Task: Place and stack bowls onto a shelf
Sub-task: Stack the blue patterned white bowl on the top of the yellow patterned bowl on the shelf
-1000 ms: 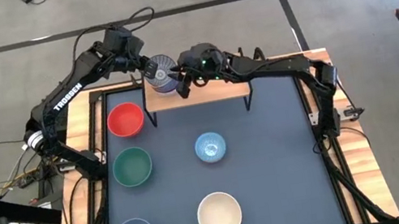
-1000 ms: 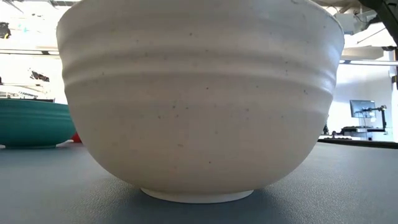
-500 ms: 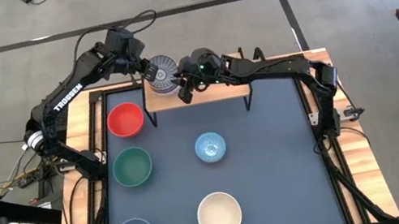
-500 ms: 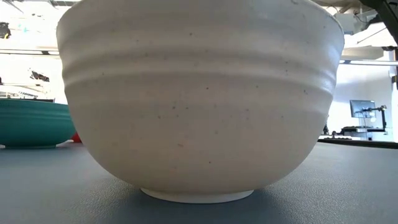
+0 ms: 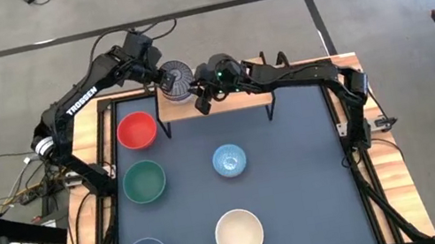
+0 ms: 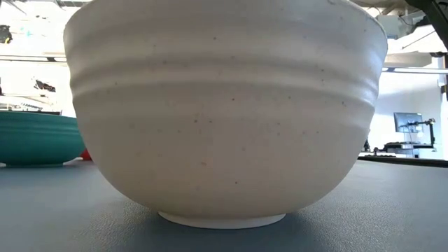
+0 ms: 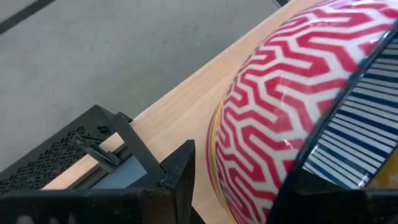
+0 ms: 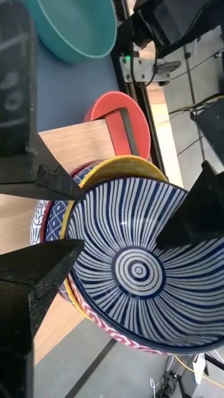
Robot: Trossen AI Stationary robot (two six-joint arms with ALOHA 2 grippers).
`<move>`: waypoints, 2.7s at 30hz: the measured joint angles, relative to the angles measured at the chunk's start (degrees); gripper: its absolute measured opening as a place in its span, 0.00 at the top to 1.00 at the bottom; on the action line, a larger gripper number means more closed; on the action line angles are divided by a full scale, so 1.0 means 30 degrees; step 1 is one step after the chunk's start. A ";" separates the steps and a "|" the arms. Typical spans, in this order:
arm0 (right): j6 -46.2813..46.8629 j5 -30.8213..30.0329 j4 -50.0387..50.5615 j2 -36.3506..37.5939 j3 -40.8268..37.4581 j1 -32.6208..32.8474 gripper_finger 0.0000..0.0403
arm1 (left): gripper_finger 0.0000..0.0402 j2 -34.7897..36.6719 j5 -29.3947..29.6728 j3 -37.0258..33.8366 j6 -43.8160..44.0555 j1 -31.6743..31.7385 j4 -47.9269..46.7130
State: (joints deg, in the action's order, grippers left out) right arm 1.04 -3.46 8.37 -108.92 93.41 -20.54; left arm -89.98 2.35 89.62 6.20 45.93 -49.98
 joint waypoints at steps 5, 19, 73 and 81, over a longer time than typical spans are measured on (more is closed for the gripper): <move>-0.0007 -0.0015 -0.0410 0.0162 -0.0015 0.0091 0.66 | 0.71 0.0395 0.0066 -0.0007 0.0020 0.0087 0.0053; 0.0000 0.0112 -0.2145 0.0197 -0.0015 -0.0548 0.66 | 0.71 0.1500 0.0262 -0.0007 -0.0808 0.0181 0.2768; -0.0021 -0.0565 -0.0451 0.0831 0.0022 0.0099 0.66 | 0.71 -0.1177 0.1225 0.0000 0.0049 0.0691 0.3987; -0.0485 -0.0483 -0.1691 0.1086 0.0000 0.0228 0.66 | 0.71 -0.1148 0.1174 0.0000 0.0115 0.0691 0.4106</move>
State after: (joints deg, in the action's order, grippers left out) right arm -0.42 -4.91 3.30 -105.67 93.41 -19.86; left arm -93.43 5.87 89.62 6.55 48.01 -37.66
